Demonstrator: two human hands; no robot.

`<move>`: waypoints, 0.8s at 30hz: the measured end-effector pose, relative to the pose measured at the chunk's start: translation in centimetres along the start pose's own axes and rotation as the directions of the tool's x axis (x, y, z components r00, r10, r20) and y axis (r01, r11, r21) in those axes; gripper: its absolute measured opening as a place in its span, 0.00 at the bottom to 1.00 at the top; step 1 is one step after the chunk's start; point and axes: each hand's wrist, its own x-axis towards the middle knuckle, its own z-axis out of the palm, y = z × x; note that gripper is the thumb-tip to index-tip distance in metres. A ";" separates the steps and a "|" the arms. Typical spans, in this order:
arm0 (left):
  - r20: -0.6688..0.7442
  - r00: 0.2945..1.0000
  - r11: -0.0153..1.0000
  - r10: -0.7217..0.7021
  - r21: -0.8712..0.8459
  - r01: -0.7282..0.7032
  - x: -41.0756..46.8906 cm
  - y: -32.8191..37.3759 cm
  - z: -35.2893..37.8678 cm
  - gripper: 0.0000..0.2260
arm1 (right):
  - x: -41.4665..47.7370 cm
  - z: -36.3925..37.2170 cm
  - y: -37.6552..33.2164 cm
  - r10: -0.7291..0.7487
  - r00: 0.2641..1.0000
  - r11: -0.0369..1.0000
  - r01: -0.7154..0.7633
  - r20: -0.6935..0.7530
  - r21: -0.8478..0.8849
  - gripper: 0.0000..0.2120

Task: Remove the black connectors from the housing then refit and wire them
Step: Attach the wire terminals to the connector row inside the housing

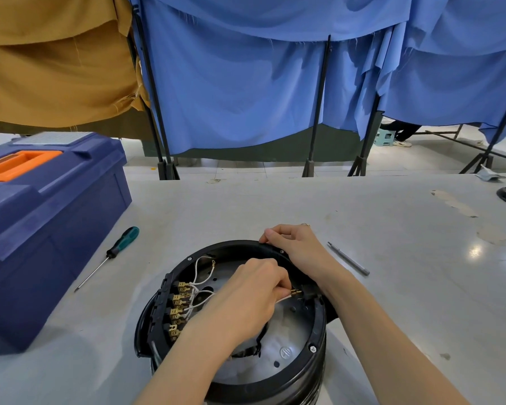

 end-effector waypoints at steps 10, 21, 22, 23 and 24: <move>0.117 0.990 0.996 0.074 -0.055 -0.068 1.4 -0.2 -1.5 0.06 | 0.2 0.0 0.0 -0.006 1.000 1.000 0.006 -0.010 0.016 0.12; 0.142 0.986 0.977 0.088 -0.207 -0.058 2.2 -0.9 -1.3 0.04 | 0.4 0.1 0.2 -0.024 0.999 0.999 0.022 -0.047 -0.041 0.12; 0.148 0.985 0.979 0.088 -0.197 -0.058 2.2 -0.8 -1.3 0.04 | 0.4 0.1 0.1 -0.022 0.999 0.999 0.020 -0.046 -0.040 0.12; 0.157 0.984 0.979 0.085 -0.196 -0.053 2.2 -0.8 -1.4 0.05 | 0.4 0.1 0.1 -0.021 0.999 0.999 0.019 -0.046 -0.040 0.12; 0.168 0.983 0.977 0.080 -0.208 -0.044 2.2 -0.7 -1.4 0.05 | 0.4 0.1 0.0 -0.022 0.999 0.999 0.020 -0.048 -0.040 0.12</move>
